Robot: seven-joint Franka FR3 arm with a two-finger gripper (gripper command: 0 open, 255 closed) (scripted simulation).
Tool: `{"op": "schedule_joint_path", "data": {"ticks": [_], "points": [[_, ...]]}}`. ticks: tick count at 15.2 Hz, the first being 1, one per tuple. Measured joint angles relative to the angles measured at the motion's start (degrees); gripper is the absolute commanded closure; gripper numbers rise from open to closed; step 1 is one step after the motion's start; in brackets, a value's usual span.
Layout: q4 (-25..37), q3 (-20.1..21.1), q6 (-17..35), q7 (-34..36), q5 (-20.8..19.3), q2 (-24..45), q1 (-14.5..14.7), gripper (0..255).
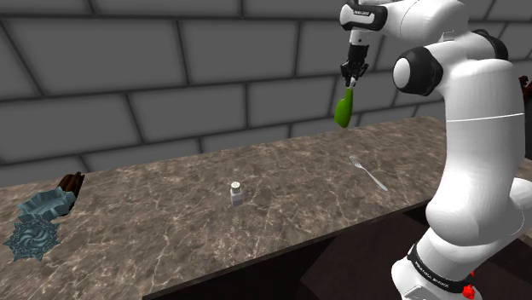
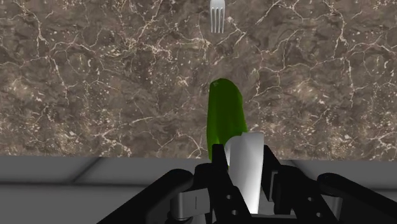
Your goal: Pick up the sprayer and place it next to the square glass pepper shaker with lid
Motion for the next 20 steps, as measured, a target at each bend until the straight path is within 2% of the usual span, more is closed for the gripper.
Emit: {"op": "schedule_joint_path", "data": {"ticks": [7, 9, 12, 16, 20], "points": [[12.3, 0.4, -8.0, 0.3, 1.2, 4.2, -2.3, 255], [9.4, 0.4, -7.0, 1.6, 0.6, 2.3, -0.5, 255], [0.6, 0.6, -3.7, 4.7, -1.1, -3.3, 4.2, 255], [-7.1, 1.4, -1.0, 9.3, -2.8, -8.6, 9.2, 255], [-10.9, 2.8, 0.4, 14.3, -3.9, -11.1, 13.4, 255]]}}
